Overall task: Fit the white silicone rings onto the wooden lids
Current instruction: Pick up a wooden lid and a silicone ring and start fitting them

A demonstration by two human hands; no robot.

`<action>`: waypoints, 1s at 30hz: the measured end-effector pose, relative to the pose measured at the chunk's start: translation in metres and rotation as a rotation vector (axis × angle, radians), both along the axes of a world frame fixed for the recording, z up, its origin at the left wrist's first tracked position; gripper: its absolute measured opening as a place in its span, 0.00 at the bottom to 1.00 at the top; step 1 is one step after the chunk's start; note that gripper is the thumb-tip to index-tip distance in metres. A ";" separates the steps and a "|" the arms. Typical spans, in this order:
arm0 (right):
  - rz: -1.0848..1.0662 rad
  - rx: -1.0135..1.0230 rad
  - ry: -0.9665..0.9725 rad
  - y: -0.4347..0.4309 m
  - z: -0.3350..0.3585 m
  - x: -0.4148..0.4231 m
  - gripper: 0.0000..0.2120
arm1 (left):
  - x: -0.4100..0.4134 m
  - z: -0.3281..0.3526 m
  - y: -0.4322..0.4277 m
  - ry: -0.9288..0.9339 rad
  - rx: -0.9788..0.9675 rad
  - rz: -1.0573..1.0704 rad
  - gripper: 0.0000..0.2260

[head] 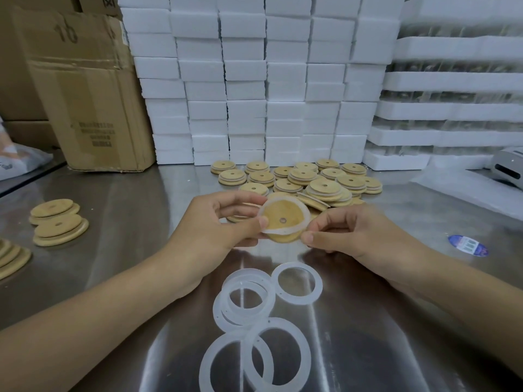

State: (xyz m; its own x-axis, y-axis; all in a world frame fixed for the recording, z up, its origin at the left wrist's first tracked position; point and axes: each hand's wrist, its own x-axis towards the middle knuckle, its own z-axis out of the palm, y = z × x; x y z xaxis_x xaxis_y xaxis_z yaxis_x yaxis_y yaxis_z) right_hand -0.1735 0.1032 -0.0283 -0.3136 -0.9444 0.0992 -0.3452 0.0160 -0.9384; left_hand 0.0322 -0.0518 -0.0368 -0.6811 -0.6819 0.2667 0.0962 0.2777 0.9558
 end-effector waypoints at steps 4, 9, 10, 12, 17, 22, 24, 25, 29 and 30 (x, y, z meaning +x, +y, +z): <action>-0.040 -0.045 0.006 -0.001 0.000 0.006 0.06 | 0.000 0.002 0.002 0.051 0.016 0.013 0.12; -0.108 -0.109 -0.106 -0.002 0.000 0.010 0.07 | -0.003 0.000 0.006 0.022 -0.027 0.059 0.15; -0.125 -0.126 -0.123 -0.002 0.000 0.011 0.07 | -0.004 -0.001 0.007 0.019 -0.038 0.062 0.15; -0.152 -0.159 -0.132 -0.002 0.000 0.013 0.04 | -0.004 -0.002 0.009 0.010 -0.064 0.058 0.15; -0.165 -0.164 -0.110 -0.001 0.000 0.014 0.03 | -0.003 -0.002 0.012 0.001 -0.108 0.049 0.14; -0.181 -0.202 -0.042 -0.002 -0.002 0.016 0.03 | -0.004 -0.001 0.013 -0.023 -0.123 0.078 0.13; -0.186 -0.270 -0.009 -0.004 -0.003 0.018 0.04 | -0.003 -0.001 0.014 -0.037 -0.141 0.067 0.13; -0.194 -0.298 0.014 -0.004 -0.004 0.019 0.04 | -0.003 -0.001 0.015 -0.040 -0.146 0.054 0.13; -0.204 -0.333 0.021 -0.005 -0.006 0.019 0.03 | -0.003 -0.002 0.019 -0.024 -0.151 0.036 0.13; -0.197 -0.313 0.005 -0.005 -0.005 0.019 0.03 | -0.004 -0.002 0.018 -0.024 -0.142 0.047 0.13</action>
